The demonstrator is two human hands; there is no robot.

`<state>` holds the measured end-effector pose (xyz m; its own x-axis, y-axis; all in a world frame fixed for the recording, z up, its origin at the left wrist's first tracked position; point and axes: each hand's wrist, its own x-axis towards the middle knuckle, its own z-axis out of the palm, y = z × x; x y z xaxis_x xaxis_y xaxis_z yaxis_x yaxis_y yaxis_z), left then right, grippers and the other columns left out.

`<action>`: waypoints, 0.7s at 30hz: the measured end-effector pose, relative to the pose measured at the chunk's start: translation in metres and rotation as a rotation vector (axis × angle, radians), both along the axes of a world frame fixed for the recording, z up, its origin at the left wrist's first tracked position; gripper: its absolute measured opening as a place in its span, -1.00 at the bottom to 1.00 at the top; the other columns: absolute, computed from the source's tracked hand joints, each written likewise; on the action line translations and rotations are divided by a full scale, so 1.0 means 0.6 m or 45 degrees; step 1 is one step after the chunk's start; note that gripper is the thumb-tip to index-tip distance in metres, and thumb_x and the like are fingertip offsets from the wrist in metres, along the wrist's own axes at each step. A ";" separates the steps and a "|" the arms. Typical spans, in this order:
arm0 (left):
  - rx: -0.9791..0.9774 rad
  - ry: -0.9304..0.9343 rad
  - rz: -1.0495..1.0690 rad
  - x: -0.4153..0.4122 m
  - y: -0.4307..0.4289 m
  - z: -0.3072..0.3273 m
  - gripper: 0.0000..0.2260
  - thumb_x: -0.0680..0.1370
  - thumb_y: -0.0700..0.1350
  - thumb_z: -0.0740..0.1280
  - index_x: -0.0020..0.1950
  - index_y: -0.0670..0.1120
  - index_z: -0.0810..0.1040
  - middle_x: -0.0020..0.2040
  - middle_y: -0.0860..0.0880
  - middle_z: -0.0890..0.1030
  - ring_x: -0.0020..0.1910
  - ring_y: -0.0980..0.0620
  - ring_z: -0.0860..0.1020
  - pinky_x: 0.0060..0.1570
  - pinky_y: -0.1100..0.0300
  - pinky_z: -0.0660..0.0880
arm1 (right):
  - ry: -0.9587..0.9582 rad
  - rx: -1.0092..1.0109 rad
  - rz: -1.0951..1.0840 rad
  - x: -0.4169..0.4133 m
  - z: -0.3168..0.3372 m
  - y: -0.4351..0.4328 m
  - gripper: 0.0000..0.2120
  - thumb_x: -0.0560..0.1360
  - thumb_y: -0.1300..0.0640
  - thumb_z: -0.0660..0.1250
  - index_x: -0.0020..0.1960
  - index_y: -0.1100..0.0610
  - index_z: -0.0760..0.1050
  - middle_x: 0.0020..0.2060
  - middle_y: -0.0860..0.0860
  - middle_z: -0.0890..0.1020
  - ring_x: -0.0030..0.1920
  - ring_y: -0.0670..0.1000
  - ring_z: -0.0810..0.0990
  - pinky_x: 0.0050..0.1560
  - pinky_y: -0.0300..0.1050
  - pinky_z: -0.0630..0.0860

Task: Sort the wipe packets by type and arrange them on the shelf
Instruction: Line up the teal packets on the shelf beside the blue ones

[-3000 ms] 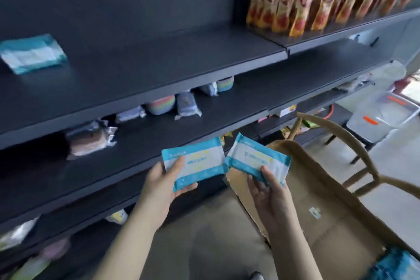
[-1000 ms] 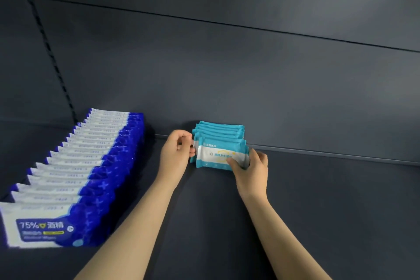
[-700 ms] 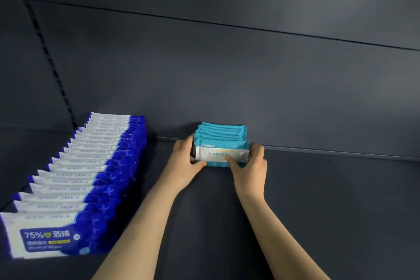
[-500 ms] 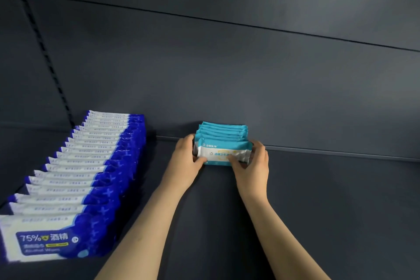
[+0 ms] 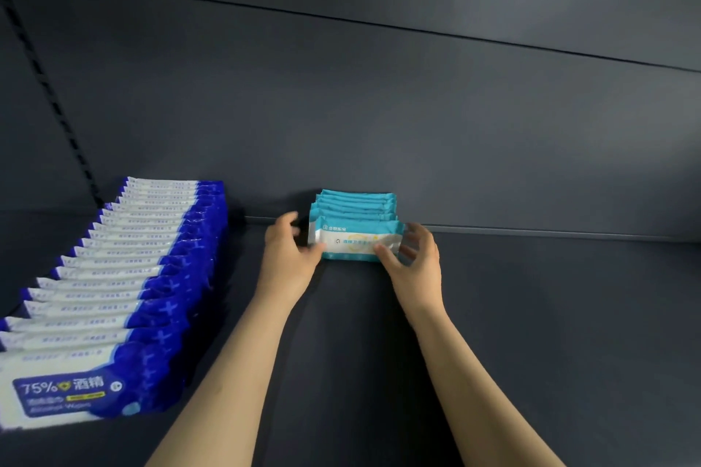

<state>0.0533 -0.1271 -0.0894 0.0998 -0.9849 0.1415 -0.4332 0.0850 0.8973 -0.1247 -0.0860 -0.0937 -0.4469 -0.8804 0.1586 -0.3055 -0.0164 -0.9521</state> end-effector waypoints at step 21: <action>0.107 0.556 -0.810 -0.443 0.472 0.105 -0.75 0.59 0.05 0.32 0.27 0.15 0.45 0.21 0.19 0.54 0.17 0.14 0.56 0.17 0.10 0.55 | -0.342 -0.253 -0.530 -0.393 0.118 0.655 -0.63 0.54 -0.23 0.24 0.30 -0.17 0.46 0.31 -0.16 0.53 0.34 -0.12 0.48 0.25 -0.15 0.41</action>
<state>-0.2128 0.1560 -0.0262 -0.4587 -0.8772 0.1416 0.0708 0.1228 0.9899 -0.3605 0.3069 -0.0229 -0.7996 -0.5848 0.1363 -0.0704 -0.1342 -0.9885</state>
